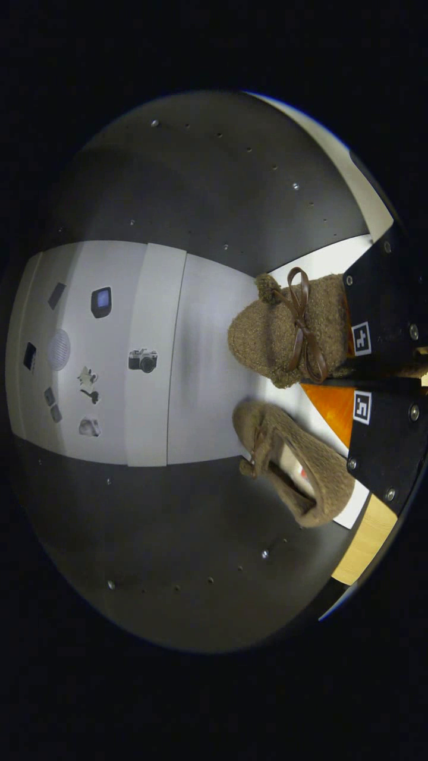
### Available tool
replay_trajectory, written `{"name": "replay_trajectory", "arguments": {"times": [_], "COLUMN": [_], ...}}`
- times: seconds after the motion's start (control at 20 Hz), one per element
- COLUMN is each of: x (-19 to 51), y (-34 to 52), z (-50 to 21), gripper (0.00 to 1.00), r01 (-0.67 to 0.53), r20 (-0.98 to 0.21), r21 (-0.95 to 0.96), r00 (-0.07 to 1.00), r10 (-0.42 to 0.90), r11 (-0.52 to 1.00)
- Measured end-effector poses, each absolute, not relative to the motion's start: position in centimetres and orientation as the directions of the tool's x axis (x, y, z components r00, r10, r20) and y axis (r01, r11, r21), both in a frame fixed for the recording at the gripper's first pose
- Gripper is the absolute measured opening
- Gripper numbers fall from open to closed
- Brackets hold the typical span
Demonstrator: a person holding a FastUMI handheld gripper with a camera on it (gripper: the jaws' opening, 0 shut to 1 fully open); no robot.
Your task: Open the shoe cabinet door, grab the shoes and put them into the shoe cabinet, then close the shoe cabinet door.
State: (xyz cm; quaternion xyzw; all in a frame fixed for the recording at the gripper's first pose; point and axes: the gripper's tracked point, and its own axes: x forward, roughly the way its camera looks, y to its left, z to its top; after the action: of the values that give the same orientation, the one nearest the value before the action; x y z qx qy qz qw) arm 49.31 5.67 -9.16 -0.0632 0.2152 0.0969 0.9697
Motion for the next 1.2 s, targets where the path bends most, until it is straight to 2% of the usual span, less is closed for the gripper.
{"name": "replay_trajectory", "arguments": {"times": [0.3, 0.55, 0.75, 1.2], "x": [53.6, 53.9, 53.1, 46.9], "y": [5.6, 5.4, 5.2, 4.6], "z": [-11.4, -13.1, -13.1, -9.5], "gripper": [0.08, 0.08, 0.21, 0.24], "r01": [-0.215, -0.203, -0.192, -0.175], "r20": [-0.491, -0.521, -0.508, -0.443], "r21": [-0.066, -0.059, -0.068, -0.065], "r00": [0.857, 0.842, 0.851, 0.887], "r10": [0.156, 0.144, 0.132, 0.129], "r11": [0.974, 0.977, 0.979, 0.982]}}
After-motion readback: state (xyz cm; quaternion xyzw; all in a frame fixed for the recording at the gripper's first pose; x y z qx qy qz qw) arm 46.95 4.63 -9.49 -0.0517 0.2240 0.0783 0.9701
